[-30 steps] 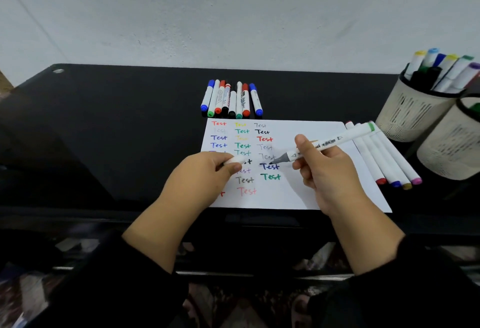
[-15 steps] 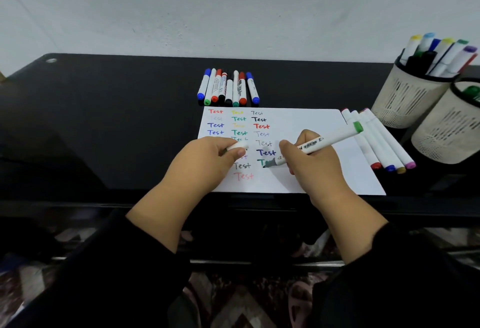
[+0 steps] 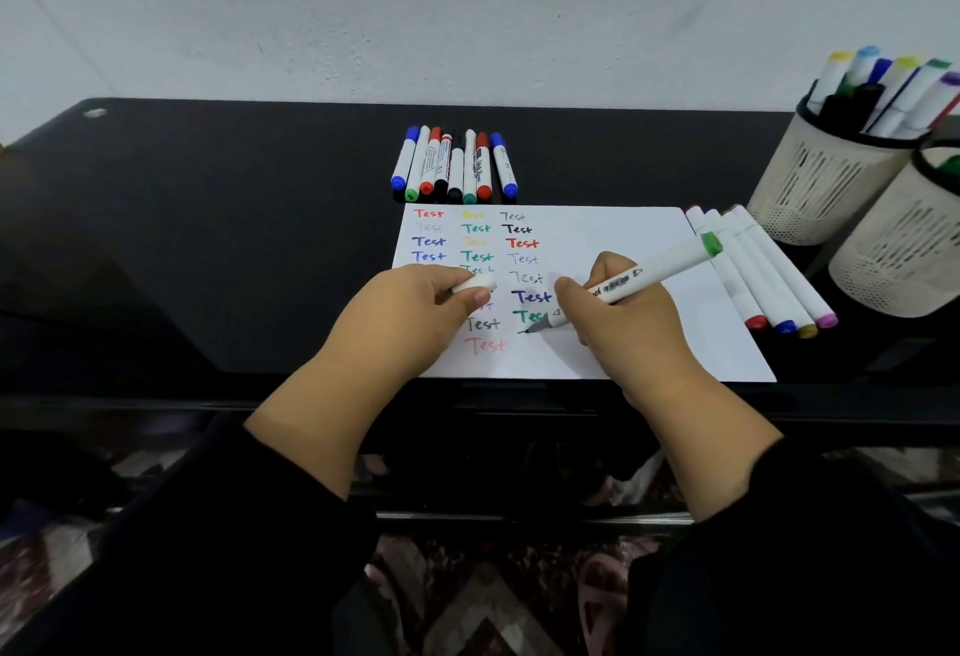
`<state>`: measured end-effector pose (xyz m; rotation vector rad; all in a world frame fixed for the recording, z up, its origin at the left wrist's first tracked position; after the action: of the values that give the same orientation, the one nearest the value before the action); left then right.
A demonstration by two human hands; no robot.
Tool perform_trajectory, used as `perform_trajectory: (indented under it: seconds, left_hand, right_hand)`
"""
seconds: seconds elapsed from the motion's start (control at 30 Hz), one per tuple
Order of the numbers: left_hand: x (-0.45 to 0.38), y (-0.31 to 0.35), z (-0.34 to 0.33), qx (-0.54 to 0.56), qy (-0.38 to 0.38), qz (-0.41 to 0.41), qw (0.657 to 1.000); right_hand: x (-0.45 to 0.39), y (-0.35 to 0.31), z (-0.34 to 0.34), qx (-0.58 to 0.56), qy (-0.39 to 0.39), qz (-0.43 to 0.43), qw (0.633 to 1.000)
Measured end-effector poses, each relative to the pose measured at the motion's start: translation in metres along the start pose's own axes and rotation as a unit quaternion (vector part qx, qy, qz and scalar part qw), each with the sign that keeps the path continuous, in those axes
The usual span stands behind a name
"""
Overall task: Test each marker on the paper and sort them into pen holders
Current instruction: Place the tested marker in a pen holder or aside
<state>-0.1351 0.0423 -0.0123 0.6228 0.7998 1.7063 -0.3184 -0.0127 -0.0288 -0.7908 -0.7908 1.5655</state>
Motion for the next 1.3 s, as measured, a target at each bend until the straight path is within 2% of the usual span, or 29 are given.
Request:
perform_trajectory:
  seconds: [0.7,1.3]
  left_hand:
    - [-0.001,-0.001,0.0,0.012,0.006,-0.005,1.0]
    - [-0.001,-0.001,-0.002,-0.003,-0.004,-0.009,1.0]
  right_hand:
    - [0.0,0.001,0.011,-0.018,0.039,0.001,0.999]
    - [0.003,-0.002,0.015,-0.036,0.034,-0.018,0.999]
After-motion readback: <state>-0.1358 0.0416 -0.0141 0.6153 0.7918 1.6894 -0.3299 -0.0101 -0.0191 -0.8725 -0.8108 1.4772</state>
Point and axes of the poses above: each hand's wrist, its own x-axis away from the middle knuckle, its own z-axis out of the back of the hand, y = z × x, the point moved 9 cm from there along -x, towards the middle knuckle, and after that the axes turned 14 degrees about x, right-handed, at the moved point
